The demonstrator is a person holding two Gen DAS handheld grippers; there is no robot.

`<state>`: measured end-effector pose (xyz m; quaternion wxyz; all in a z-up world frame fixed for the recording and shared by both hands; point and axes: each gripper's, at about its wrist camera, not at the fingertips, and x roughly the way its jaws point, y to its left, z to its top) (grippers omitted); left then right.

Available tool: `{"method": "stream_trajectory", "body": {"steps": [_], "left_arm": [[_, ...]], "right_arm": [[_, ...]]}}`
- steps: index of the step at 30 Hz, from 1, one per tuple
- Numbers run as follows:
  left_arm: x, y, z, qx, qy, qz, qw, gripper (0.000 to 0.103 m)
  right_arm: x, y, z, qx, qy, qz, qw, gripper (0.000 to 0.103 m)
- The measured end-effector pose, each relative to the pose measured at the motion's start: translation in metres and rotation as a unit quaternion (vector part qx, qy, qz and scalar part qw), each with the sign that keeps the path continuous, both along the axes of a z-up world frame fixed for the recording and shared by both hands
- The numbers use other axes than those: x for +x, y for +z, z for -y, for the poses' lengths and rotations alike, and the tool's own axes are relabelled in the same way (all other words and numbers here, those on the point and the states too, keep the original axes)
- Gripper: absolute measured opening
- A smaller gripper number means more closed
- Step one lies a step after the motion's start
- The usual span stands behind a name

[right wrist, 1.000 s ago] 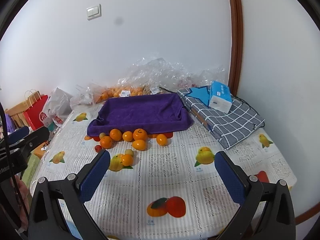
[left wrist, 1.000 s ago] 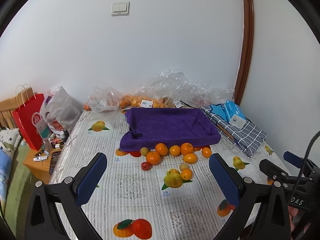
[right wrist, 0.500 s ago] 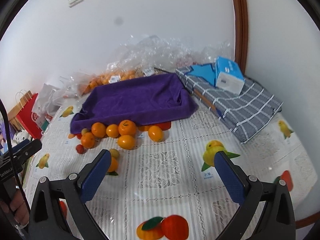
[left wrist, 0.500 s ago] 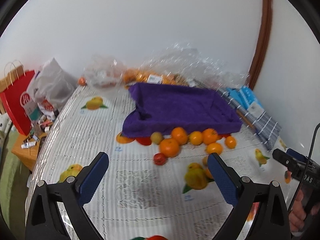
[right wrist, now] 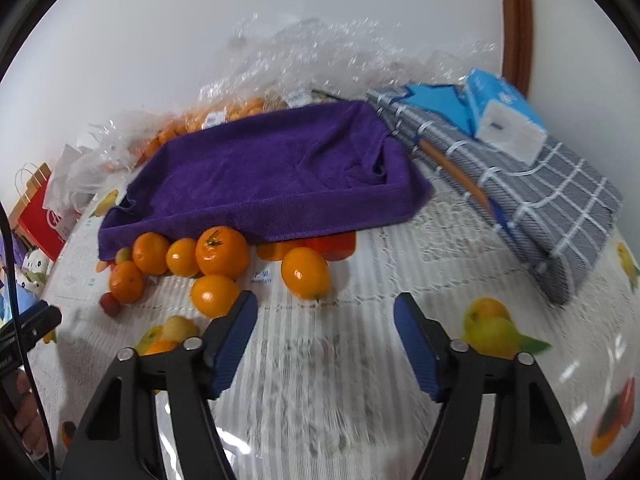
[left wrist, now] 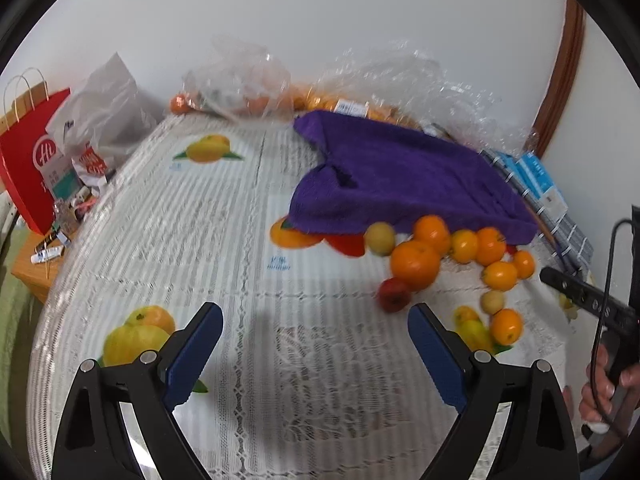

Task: Organize fruits
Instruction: 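Grasp the small red fruit with the left tool while the right tool grasps an orange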

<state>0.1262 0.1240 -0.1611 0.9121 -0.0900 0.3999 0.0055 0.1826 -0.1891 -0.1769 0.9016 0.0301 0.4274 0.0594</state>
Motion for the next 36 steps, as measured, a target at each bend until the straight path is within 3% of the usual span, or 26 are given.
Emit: {"method": "stream_trajectory", "body": {"steps": [2, 10, 16, 19, 22, 24, 32, 36], "left_arm": [[0.005, -0.008, -0.001, -0.003, -0.002, -0.01, 0.9999, 0.093], [0.009, -0.015, 0.005, -0.008, -0.036, -0.007, 0.9993, 0.093], [0.021, -0.012, 0.015, -0.034, -0.064, -0.014, 0.9973, 0.093], [0.03, -0.012, 0.024, -0.029, -0.068, -0.02, 0.997, 0.084], [0.035, -0.014, 0.033, -0.021, -0.077, -0.015, 0.9967, 0.077], [0.036, -0.017, 0.039, -0.019, -0.086, -0.013, 0.9961, 0.067], [0.042, -0.02, 0.051, 0.001, -0.1, -0.01, 0.9949, 0.05], [0.042, -0.019, 0.054, -0.007, -0.119, -0.005, 0.9929, 0.033]], "right_arm": [[0.011, -0.008, -0.003, -0.004, 0.004, -0.012, 1.0, 0.061], [0.036, -0.026, -0.012, -0.023, 0.011, -0.016, 1.0, 0.059], [0.039, -0.029, -0.022, -0.051, 0.017, -0.006, 0.999, 0.041], [0.037, -0.028, -0.018, -0.038, 0.022, -0.004, 0.999, 0.033], [0.035, -0.027, -0.013, -0.023, 0.018, -0.002, 1.0, 0.033], [0.032, -0.026, -0.008, -0.015, 0.012, 0.002, 1.0, 0.033], [0.018, -0.017, -0.005, -0.018, -0.004, 0.033, 0.999, 0.033], [0.02, -0.018, -0.004, -0.013, -0.002, 0.028, 1.0, 0.033]]}}
